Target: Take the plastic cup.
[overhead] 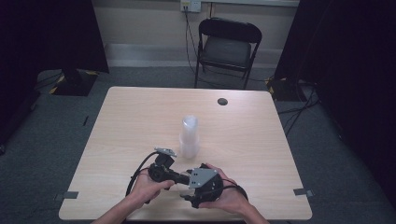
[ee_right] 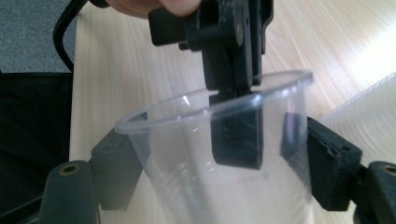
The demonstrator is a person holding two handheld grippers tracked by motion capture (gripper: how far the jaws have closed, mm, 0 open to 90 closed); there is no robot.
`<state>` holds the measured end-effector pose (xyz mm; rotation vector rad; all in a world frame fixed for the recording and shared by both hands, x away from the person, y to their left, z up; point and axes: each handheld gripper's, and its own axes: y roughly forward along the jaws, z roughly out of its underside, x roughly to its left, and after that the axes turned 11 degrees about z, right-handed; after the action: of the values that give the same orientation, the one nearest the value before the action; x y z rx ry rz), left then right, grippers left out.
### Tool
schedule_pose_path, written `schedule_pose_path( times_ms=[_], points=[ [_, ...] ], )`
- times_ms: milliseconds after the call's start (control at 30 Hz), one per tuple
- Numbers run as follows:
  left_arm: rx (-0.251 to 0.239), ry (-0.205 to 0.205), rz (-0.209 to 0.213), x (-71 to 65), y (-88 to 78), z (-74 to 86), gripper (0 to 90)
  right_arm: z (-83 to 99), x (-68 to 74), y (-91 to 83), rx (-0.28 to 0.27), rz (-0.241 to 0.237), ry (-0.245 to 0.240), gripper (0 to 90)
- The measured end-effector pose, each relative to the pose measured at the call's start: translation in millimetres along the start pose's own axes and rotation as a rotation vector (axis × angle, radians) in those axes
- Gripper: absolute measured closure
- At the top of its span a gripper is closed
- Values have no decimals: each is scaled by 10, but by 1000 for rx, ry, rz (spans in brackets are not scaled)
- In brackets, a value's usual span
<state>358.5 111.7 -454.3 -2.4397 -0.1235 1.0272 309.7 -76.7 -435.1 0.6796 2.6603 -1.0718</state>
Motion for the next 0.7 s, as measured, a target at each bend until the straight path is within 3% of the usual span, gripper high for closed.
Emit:
schedule_pose_path(
  times_ms=[133, 567, 700],
  points=[
    [28, 4, -9, -11, 38, 3, 882, -41, 27, -14, -17, 1, -14, 259],
    [-6, 6, -26, -17, 22, 5, 856, -42, 3, -34, -32, 17, 10, 291],
    [-32, 14, -31, -22, 13, 4, 817, -29, -38, -59, -37, 27, 48, 292]
  ],
)
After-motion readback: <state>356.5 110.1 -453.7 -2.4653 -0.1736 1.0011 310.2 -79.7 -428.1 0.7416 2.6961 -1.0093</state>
